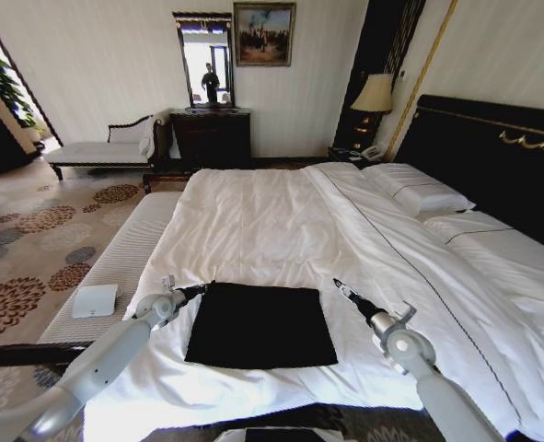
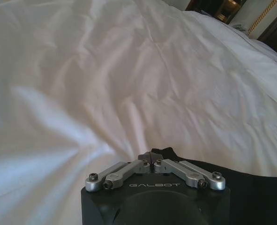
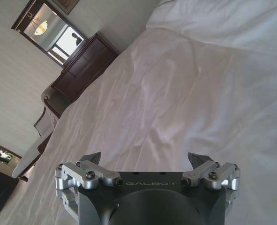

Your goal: Fold the clothes on the bed.

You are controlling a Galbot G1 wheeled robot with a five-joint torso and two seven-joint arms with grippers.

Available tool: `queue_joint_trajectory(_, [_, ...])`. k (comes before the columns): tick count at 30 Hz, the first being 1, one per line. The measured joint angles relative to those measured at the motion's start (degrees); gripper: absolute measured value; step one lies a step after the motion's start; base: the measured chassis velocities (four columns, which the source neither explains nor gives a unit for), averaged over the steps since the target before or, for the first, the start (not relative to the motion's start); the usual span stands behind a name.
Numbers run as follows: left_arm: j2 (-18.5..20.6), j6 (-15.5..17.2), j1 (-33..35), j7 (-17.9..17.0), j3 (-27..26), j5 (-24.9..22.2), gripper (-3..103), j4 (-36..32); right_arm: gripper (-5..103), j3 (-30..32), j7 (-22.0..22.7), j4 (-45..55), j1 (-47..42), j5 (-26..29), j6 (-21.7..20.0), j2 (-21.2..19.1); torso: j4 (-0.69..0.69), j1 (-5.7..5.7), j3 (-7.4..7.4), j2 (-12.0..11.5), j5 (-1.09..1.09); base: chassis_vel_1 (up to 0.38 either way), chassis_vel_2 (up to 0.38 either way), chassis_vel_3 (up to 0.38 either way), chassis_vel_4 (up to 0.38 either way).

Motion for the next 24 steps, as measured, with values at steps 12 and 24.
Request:
queue_joint_trajectory(12, [3.61, 0.14, 1.26, -2.17, -3.66, -5.05, 0, -4.90, 100, -7.63, -5.90, -14.53, 9.72, -3.77, -2.13, 3.31, -0.01, 0.00, 0.00, 0.00, -0.02, 0.000, 0.000, 0.000, 0.000])
queue_joint_trajectory(24, [4.38, 0.12, 2.50, -2.09, -4.09, -5.40, 0, -5.69, 100, -9.80, -7.65, -17.30, 10.79, -5.77, -2.19, 5.44, -0.01, 0.01, 0.00, 0.00, 0.00, 0.000, 0.000, 0.000, 0.000])
